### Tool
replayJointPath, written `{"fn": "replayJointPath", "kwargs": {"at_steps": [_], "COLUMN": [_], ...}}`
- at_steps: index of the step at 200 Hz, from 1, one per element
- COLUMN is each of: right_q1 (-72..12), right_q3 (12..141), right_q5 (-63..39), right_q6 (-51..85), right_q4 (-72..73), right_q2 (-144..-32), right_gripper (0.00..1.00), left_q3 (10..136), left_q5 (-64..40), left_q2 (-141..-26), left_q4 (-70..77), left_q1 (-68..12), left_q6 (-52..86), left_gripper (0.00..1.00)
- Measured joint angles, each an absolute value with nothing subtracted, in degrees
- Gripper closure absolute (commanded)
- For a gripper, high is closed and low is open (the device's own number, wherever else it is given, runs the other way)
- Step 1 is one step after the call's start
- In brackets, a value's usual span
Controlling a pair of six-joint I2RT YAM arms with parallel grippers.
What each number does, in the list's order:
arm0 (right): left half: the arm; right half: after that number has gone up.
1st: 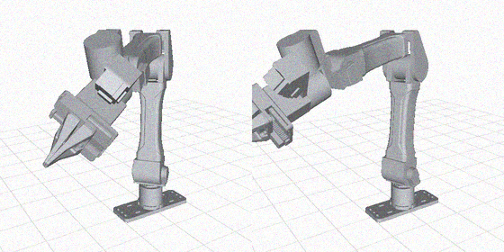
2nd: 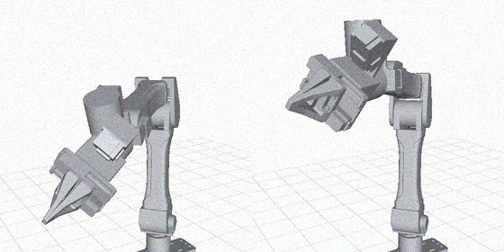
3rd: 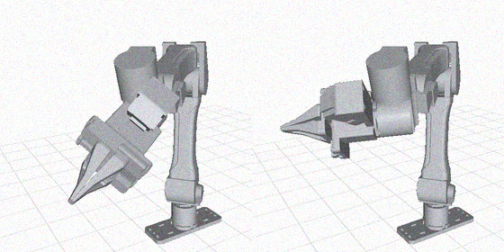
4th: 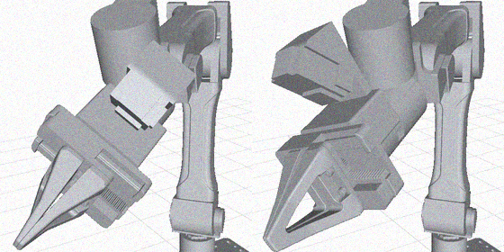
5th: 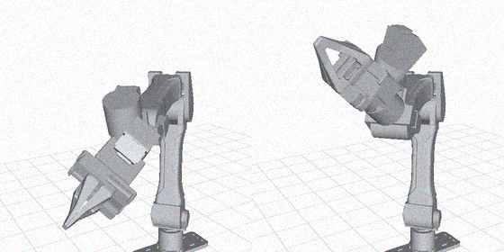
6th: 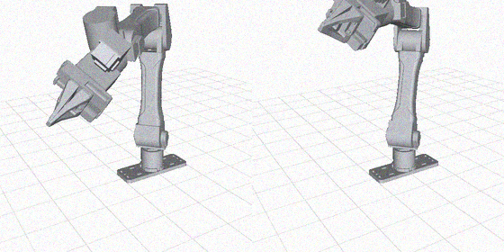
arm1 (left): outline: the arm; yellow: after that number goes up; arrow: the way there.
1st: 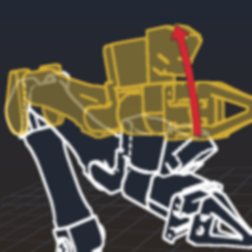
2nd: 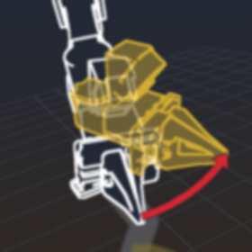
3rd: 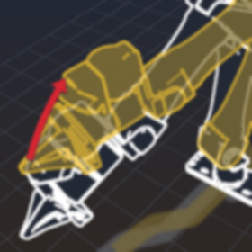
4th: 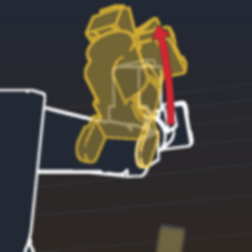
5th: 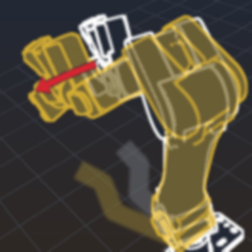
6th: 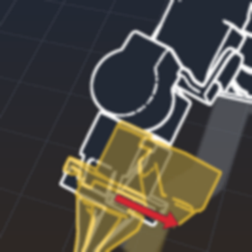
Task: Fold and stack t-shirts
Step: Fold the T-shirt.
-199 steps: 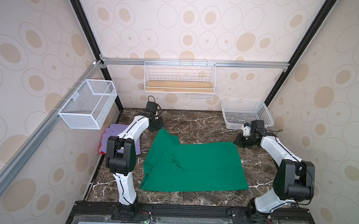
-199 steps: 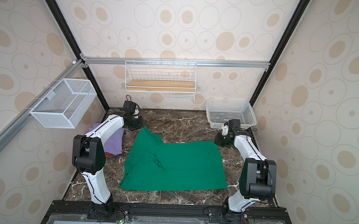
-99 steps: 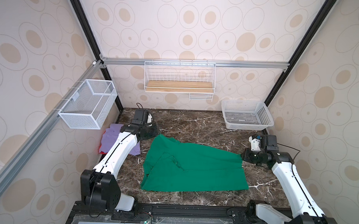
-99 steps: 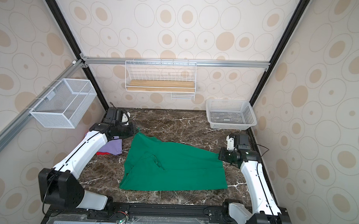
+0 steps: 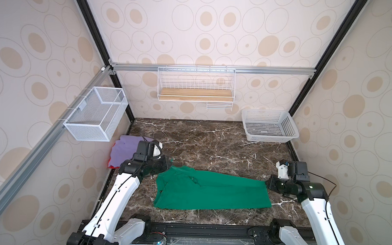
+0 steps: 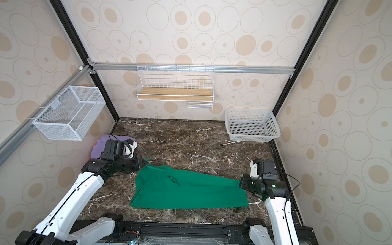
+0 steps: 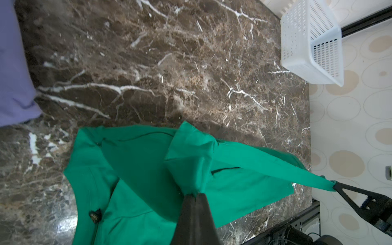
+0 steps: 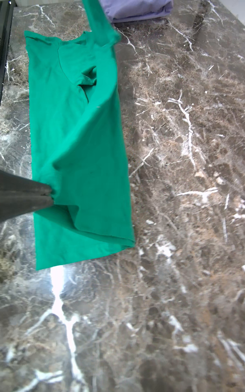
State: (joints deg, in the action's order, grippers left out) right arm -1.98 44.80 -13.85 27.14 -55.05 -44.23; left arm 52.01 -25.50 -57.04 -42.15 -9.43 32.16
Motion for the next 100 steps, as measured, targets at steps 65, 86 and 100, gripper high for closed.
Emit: {"fn": "replayJointPath", "kwargs": {"at_steps": [65,86,100], "right_q1": [-1.98,-1.98,-1.98], "right_q3": [42.11,40.21,38.15], "right_q5": [-9.54,-8.36,-7.99], "right_q6": [34.24,36.27,37.71], "right_q4": [-59.83,-60.14,-60.23], "right_q2": [-35.53,-34.96,-34.63], "right_gripper": [1.0,0.94,0.74], "left_q3": [48.82,46.87,45.6], "left_q5": [-27.88,-28.47,-28.38], "left_q2": [-48.71,-47.18,-46.85], "left_q4": [-47.64,-48.82,-50.52], "left_q1": [-9.5,-9.5,-9.54], "left_q6": [33.93,34.96,35.46], "left_gripper": [1.0,0.99,0.85]}}
